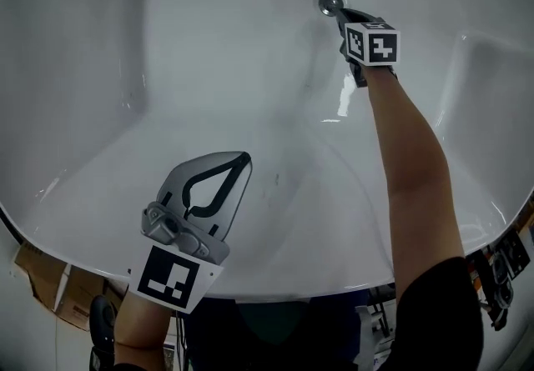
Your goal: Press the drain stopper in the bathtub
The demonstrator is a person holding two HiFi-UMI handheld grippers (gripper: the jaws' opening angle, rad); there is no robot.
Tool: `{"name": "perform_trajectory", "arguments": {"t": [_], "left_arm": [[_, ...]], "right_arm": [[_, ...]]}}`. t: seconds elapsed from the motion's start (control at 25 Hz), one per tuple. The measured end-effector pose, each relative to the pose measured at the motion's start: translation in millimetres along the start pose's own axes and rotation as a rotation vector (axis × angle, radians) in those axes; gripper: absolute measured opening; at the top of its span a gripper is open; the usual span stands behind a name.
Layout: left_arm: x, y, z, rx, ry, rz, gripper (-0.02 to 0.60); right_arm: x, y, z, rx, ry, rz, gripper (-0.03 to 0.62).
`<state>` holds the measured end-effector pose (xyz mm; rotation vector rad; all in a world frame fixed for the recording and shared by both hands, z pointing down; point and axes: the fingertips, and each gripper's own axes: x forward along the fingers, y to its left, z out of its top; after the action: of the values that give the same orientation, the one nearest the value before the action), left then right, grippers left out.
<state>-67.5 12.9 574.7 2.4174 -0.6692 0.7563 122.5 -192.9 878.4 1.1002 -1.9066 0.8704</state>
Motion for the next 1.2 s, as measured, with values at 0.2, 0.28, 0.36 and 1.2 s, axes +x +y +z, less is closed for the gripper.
{"name": "perform_trajectory", "arguments": {"t": [0.2, 0.28, 0.36, 1.2], "left_arm": [[4.4, 2.8, -3.0, -0.084, 0.011, 0.004, 0.006], [6.1, 6.6, -3.7, -0.188, 0.005, 0.024, 0.006], [7.0, 11.8, -5.0, -0.301, -0.001, 0.039, 0.006], [10.3, 25.4, -14.7, -0.406, 0.005, 0.039, 0.006]], "right_arm": [[23.0, -11.7, -5.2, -0.001, 0.027, -0.032, 0.011], [30.3, -15.3, -7.1, -0.004, 0.039, -0.034, 0.011], [38.4, -17.1, -8.6, 0.005, 0.045, -0.031, 0.011], [70.0, -18.5, -9.6, 0.040, 0.200, 0.040, 0.011]]}}
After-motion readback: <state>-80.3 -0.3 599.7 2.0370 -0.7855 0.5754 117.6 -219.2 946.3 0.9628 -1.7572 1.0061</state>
